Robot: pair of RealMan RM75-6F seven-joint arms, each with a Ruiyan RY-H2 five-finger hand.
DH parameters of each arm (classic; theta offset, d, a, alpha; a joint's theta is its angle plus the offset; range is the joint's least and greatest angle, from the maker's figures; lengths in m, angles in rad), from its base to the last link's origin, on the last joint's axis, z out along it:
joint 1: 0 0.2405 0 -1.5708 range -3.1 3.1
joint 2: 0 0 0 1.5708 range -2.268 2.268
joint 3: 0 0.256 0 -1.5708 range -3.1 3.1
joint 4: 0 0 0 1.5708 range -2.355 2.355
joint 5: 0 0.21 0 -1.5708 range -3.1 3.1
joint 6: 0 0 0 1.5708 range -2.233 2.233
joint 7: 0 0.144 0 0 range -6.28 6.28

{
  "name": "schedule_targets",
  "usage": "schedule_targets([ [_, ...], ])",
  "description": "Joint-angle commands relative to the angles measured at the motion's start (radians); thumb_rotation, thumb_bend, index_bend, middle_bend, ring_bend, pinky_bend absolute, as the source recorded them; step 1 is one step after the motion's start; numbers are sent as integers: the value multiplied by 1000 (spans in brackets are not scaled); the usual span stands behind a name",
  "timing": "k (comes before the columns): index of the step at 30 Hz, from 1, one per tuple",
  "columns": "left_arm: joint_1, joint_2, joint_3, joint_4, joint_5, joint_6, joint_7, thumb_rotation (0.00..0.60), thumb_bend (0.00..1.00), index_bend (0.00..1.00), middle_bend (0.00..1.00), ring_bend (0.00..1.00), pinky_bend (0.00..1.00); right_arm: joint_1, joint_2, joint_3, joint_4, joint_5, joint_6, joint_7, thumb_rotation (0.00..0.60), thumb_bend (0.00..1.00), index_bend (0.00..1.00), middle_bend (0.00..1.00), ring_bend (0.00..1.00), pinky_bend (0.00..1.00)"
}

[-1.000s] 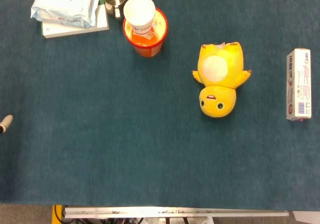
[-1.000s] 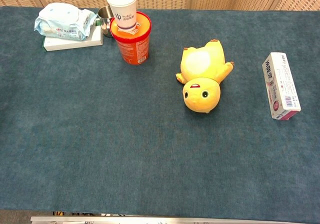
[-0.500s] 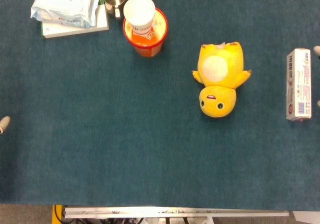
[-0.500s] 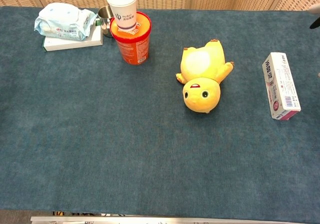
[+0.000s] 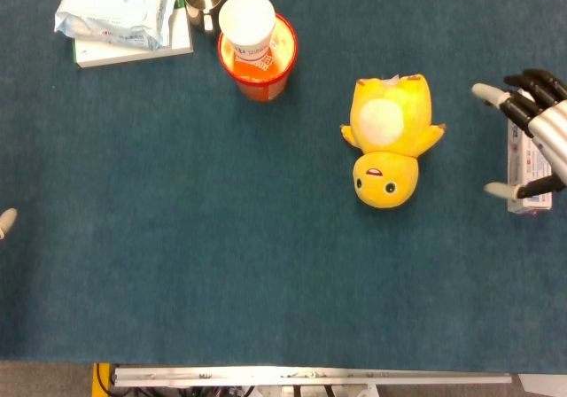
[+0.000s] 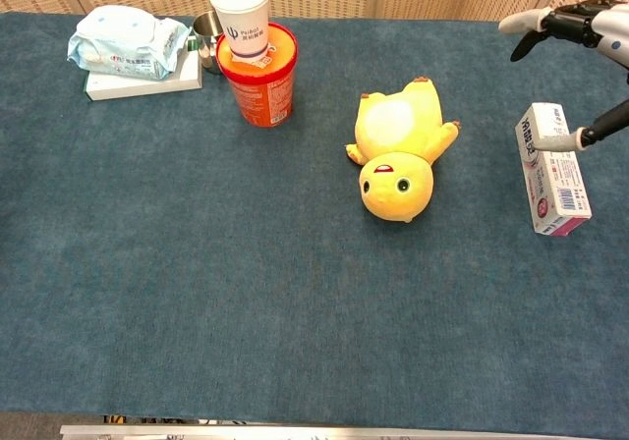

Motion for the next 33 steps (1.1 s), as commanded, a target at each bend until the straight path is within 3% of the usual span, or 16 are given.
schedule_targets([
  [1,1,0,0,0,-1,0,-1,600,148,85,44,6,32,6,-12,3,9,-2,10,-5,241,0,163,288,104,13],
  [5,-2,1,-1,-2,-1,-6,-1,600,148,85,44,6,32,22,-18,4,5,9,-7,-29,134,0,167,270,65,0],
  [7,-5,2,-1,-4,2,-9,-2,600,148,85,44,6,32,36,-22,7,0,17,-22,-42,108,0,168,261,56,0],
  [16,-7,0,-1,-11,6,-11,3,600,148,85,44,6,32,123,-59,32,-12,62,-122,-104,48,0,168,212,17,0],
  [24,2,1,-1,-10,1,-3,1,600,148,85,43,6,32,199,-114,47,6,107,-202,-160,37,0,168,196,0,0],
  [33,4,0,-3,-12,0,1,-2,600,147,85,43,6,32,275,-226,60,97,144,-251,-200,38,0,168,196,0,0],
])
